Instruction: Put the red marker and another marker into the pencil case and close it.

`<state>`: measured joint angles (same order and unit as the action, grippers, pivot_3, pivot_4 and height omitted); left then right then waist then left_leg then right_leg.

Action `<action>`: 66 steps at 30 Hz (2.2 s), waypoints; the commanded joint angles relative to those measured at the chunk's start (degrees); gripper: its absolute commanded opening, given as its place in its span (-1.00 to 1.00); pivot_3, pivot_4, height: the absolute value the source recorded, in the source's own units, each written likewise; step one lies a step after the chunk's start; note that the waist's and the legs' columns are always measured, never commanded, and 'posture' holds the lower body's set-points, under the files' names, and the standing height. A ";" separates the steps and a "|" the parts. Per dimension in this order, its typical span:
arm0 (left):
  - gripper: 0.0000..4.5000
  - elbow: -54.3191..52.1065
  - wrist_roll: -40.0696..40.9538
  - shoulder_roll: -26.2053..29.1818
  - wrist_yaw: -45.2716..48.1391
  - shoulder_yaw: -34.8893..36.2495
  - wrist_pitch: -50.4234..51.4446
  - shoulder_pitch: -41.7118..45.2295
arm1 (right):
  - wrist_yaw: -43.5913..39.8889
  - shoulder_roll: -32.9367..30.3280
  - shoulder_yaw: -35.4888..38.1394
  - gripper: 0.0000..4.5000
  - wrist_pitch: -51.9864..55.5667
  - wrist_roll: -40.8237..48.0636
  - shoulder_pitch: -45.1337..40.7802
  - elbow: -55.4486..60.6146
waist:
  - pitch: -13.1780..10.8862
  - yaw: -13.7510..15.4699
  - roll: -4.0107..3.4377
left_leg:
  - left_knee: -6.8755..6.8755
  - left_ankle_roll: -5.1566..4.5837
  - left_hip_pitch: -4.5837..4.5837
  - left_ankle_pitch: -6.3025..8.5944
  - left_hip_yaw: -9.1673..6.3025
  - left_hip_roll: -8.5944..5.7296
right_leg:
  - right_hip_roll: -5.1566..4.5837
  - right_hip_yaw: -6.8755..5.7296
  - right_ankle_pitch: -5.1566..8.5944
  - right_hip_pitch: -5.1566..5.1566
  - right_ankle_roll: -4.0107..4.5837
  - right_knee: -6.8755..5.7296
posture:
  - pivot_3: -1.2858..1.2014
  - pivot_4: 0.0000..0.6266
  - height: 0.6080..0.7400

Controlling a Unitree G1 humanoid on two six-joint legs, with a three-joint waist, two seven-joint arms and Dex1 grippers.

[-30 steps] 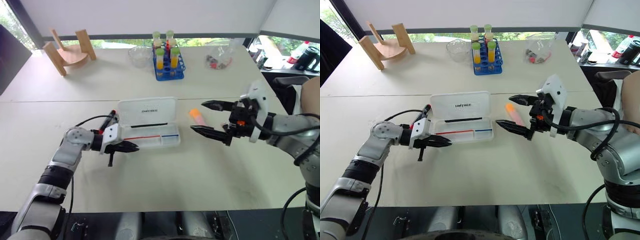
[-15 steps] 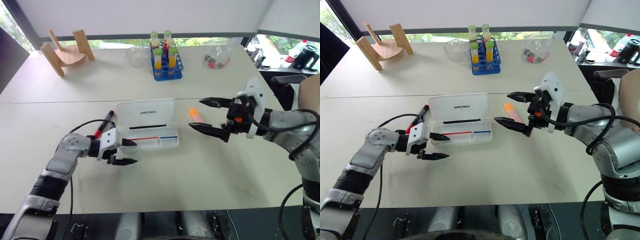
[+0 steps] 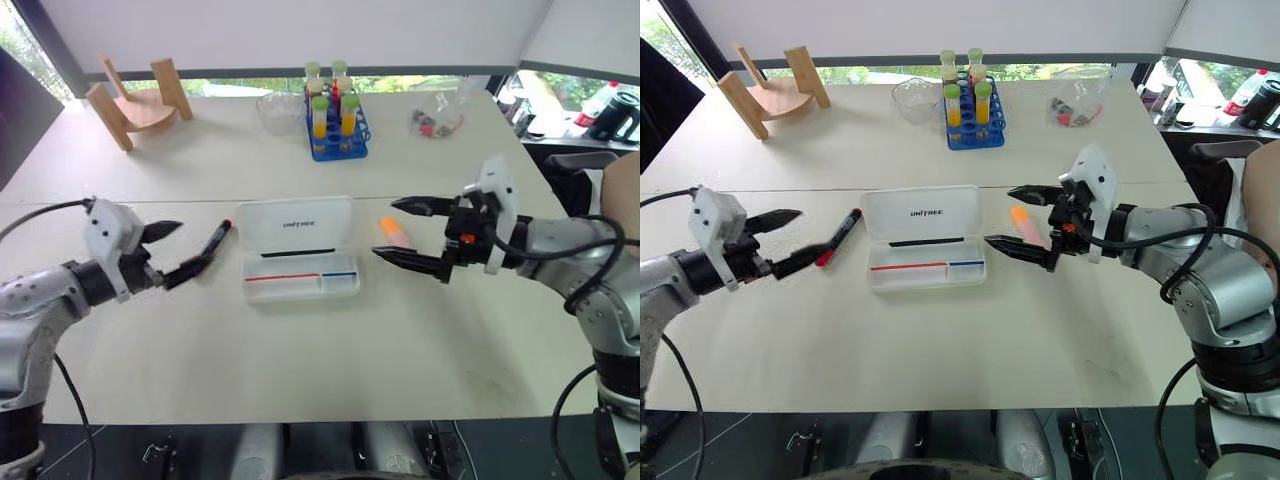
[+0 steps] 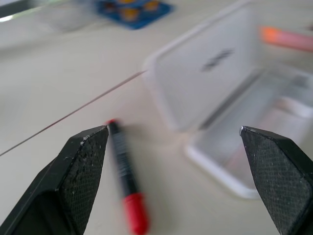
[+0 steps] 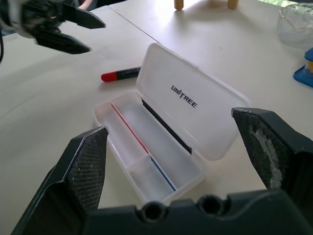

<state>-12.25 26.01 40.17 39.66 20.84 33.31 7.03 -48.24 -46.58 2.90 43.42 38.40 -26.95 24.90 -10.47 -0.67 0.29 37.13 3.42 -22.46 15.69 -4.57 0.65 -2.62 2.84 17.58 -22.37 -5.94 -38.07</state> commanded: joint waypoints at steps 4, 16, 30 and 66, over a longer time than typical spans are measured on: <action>0.96 10.51 -5.27 -4.23 -4.82 -5.69 -3.26 4.29 | -1.31 -1.20 2.35 1.00 2.33 3.27 -2.13 1.60 | -0.06 -0.04 0.17 | -0.03 0.01 -0.05 0.00 -0.01 0.00 | 0.00 0.00 0.00 -0.06 0.00 0.02 | 0.03 -0.52 1.00; -0.08 29.99 -10.94 -6.43 -0.48 -12.51 -12.92 13.20 | -8.12 -8.17 3.20 1.00 4.52 7.29 0.71 6.10 | -0.07 -0.04 0.15 | -0.01 0.02 0.00 -0.01 0.02 -0.01 | 0.00 -0.01 -0.01 -0.01 0.00 0.00 | 0.03 -0.52 1.00; -0.84 -3.47 14.32 6.44 17.09 2.71 1.93 3.35 | -5.79 -8.02 4.19 1.00 4.42 7.24 2.52 7.09 | -0.32 -0.23 0.33 | -0.10 0.04 -0.23 -0.02 -0.09 0.19 | 0.01 0.01 0.00 -0.32 0.03 0.00 | 0.03 -0.52 1.00; 0.98 34.51 -16.91 -6.63 35.87 -33.60 -33.09 33.06 | 3.63 -7.14 6.43 1.00 5.28 7.87 6.35 11.13 | -0.39 -0.18 0.31 | 0.03 0.03 -0.28 -0.03 0.02 -0.02 | 0.04 0.00 0.00 -0.26 0.00 -0.03 | 0.03 -0.52 1.00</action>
<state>25.31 8.05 33.36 75.46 -14.30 -0.65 40.33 -45.29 -53.98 9.12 48.56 46.06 -19.48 35.49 -10.86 -0.84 0.60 37.16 3.45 -22.74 15.66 -4.55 0.63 -2.59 2.84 17.58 -22.62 -5.94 -38.10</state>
